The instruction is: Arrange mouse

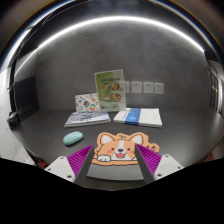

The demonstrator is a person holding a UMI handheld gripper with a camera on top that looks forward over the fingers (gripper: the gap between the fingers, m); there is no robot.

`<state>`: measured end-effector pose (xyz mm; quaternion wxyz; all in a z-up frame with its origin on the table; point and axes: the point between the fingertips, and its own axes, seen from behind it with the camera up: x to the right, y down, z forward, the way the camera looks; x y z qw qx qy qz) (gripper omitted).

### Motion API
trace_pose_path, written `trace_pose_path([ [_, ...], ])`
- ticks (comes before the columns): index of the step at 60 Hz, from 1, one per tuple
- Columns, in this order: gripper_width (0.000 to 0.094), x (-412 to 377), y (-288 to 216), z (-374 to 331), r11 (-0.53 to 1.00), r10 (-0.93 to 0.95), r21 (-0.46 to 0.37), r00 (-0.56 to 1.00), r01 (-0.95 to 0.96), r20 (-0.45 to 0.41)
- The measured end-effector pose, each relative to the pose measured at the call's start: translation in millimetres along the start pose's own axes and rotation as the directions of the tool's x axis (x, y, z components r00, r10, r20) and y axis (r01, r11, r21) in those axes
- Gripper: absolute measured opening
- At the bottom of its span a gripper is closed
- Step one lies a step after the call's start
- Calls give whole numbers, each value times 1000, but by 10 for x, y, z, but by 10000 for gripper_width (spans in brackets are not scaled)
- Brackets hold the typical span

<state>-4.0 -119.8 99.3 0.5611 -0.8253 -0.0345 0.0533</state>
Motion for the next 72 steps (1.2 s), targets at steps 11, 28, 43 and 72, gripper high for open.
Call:
trace_pose_path([
  [11, 839, -503, -2, 143, 1000, -23, 14, 995, 22, 95],
  [28, 838, -1811, 470, 937, 992, -38, -103, 950, 73, 310],
  [43, 831, -2245, 664, 1607, 971, -56, -207, 955, 120, 291],
  [72, 469, -2441, 414, 2301, 958, -117, -240, 978, 157, 174],
])
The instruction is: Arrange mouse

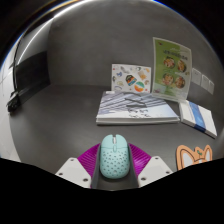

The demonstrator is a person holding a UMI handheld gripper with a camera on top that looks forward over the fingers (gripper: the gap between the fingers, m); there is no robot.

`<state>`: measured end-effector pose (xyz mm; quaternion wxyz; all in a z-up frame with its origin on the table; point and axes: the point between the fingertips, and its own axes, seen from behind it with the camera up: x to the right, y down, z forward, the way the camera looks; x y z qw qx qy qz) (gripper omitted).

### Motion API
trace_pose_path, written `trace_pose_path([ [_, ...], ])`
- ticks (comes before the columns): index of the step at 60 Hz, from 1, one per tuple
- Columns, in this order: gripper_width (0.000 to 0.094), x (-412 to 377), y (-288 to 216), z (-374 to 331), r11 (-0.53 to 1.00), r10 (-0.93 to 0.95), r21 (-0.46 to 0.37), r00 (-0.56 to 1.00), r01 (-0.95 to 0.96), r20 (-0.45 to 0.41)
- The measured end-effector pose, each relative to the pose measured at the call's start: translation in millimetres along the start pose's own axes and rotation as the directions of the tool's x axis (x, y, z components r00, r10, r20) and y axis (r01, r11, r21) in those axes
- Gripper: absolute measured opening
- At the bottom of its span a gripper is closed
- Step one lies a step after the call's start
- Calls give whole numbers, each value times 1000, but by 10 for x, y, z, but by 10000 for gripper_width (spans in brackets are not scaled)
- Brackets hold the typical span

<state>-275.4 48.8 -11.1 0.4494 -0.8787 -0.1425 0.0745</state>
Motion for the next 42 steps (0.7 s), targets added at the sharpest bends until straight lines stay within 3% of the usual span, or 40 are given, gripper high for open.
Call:
trace_pose_path([
  [6, 417, -147, -28, -185, 1000, 15, 16, 996, -16, 88],
  [17, 412, 198, -977, -1505, 936, -23, 352, 996, -10, 87],
  [24, 408, 1068, -1186, -2407, 870, -12, 492, 998, 41, -63],
  [28, 407, 1579, -943, -2592, 879, 22, 473, 988, 52, -151],
  [36, 408, 2333, -39, -2137, 953, 114, 300, 962, -36, -247],
  [42, 410, 2543, 423, -1635, 971, 184, 193, 955, -140, -234],
])
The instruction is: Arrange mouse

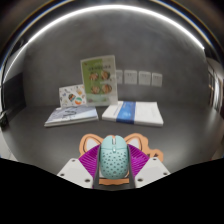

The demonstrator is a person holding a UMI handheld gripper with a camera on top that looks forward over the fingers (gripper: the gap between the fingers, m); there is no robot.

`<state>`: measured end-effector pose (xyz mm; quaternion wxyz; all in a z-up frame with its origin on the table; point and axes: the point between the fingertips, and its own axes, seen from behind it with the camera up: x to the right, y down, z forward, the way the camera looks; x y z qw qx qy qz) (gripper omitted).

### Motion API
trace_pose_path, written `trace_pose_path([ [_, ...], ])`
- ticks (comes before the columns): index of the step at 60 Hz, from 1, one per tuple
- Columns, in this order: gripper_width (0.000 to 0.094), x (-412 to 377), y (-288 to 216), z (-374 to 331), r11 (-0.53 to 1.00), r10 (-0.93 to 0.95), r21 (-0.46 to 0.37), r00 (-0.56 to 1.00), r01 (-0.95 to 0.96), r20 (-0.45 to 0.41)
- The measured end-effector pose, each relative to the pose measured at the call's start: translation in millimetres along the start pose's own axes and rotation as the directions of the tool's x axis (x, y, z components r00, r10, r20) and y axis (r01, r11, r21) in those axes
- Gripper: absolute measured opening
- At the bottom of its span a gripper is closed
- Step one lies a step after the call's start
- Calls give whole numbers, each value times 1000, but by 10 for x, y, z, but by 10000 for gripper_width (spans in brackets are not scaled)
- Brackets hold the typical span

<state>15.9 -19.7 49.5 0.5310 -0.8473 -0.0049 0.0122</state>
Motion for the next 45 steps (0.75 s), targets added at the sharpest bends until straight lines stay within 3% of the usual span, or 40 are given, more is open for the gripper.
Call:
trace_pose_path([
  [13, 427, -53, 490, 353, 989, 49, -141, 999, -49, -2],
  [14, 428, -48, 450, 354, 992, 31, -122, 999, -31, -8],
  [20, 515, -56, 474, 374, 991, -19, -136, 999, 16, -25],
  [21, 575, -53, 481, 371, 990, -20, -143, 999, 16, -27],
  [22, 543, -50, 482, 365, 989, -22, -147, 999, 18, -26],
  [28, 901, -120, 402, 205, 991, -54, -121, 998, 58, 35],
  [30, 828, -179, 348, 79, 993, -57, -99, 996, 64, 68],
  [38, 851, -259, 212, -647, 999, -37, -29, 981, 43, 190],
  [45, 851, 142, 259, -1201, 999, -32, 5, 987, 32, 154],
])
